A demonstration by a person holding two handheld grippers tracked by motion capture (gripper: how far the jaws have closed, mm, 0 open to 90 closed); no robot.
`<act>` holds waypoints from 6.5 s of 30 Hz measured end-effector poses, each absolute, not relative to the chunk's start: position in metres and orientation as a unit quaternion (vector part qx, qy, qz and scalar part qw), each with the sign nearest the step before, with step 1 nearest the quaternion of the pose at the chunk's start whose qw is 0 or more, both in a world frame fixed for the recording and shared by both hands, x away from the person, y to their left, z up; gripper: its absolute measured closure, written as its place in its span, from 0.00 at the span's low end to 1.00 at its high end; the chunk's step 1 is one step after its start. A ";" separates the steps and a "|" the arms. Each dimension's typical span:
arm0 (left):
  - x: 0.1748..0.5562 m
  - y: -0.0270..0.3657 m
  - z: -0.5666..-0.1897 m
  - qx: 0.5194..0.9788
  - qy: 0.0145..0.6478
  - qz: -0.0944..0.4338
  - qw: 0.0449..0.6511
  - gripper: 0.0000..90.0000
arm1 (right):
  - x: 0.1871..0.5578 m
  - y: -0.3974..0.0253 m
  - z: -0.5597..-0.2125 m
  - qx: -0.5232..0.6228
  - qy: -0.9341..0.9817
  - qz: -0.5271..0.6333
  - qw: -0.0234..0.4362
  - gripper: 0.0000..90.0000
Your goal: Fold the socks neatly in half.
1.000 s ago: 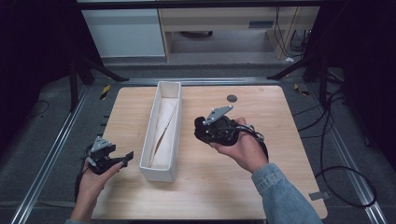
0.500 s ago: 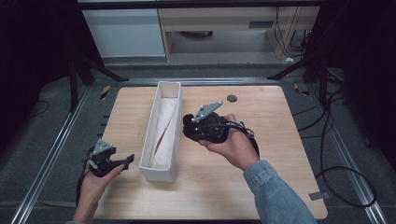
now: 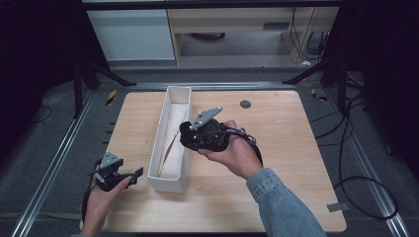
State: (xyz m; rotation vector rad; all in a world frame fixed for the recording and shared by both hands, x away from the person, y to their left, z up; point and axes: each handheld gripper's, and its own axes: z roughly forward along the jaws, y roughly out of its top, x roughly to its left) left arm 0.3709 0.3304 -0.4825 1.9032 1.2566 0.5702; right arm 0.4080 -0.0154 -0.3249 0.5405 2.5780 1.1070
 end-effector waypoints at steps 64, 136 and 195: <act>0.370 0.339 -0.483 0.745 0.499 0.233 0.377 0.11 | 0.398 0.066 -0.369 0.138 0.919 0.365 0.055 0.74; 0.371 0.336 -0.484 0.747 0.499 0.228 0.374 0.11 | 0.404 0.077 -0.391 0.159 0.926 0.343 0.012 0.57; 0.371 0.335 -0.484 0.749 0.499 0.228 0.372 0.13 | 0.399 0.066 -0.374 0.137 0.922 0.362 0.018 1.00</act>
